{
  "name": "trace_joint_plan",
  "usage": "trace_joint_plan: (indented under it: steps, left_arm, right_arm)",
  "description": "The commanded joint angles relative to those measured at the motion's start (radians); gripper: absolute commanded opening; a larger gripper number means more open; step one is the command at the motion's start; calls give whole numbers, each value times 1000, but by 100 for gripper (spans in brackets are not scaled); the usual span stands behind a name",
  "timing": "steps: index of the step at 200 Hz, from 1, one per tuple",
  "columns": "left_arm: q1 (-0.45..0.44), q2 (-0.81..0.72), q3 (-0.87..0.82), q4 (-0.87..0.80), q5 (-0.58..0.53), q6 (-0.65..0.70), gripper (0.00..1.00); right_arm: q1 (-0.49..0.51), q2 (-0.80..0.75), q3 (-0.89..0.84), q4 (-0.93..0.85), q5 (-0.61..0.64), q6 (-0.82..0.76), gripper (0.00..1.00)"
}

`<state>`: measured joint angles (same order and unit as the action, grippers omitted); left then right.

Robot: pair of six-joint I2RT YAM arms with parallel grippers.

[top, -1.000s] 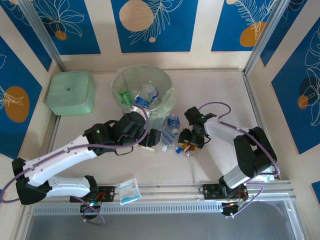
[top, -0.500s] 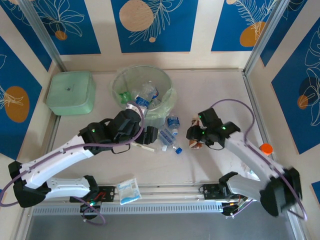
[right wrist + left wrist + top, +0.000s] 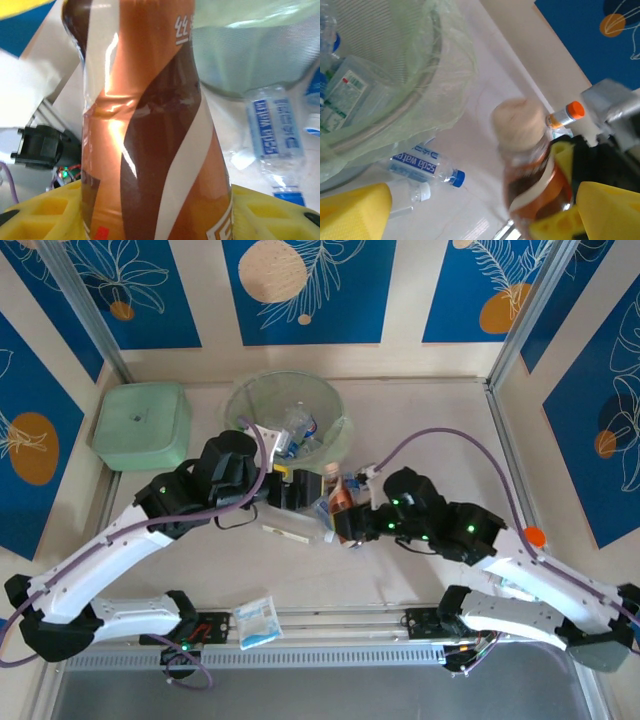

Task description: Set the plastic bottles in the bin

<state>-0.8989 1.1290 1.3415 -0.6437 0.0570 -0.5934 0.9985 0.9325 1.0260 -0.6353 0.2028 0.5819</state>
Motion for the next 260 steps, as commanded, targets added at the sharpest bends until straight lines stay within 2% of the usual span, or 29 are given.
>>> trace_joint_plan:
  steps: [1, 22, 45, 107, 161, 197, 209, 229, 244, 260]
  left_arm:
    - [28, -7, -13, 84, 126, -17, 97]
    - [41, -11, -19, 88, 165, -28, 95]
    - [43, -6, -20, 71, 172, -27, 84]
    - [55, -8, -18, 71, 161, -39, 64]
    - [59, -12, -18, 73, 158, -42, 34]
    - [63, -6, 1, 67, 146, -47, 25]
    - [64, -5, 15, 66, 137, -44, 23]
    - [80, 17, 96, 7, 106, 2, 23]
    - [122, 68, 256, -122, 43, 77, 21]
    - [206, 113, 403, -188, 20, 132, 21]
  right_arm:
    - [48, 39, 61, 48, 37, -49, 53]
    - [62, 70, 90, 66, 14, -63, 53]
    - [68, 84, 109, 82, 2, -74, 53]
    - [97, 101, 126, 91, -23, -93, 53]
    - [104, 100, 134, 92, -10, -97, 54]
    - [105, 97, 141, 89, -3, -100, 54]
    - [108, 89, 143, 86, 14, -99, 59]
    - [110, 57, 148, 66, 75, -89, 74]
    - [109, 10, 145, 47, 145, -75, 77]
    - [103, -43, 133, 32, 182, -65, 78]
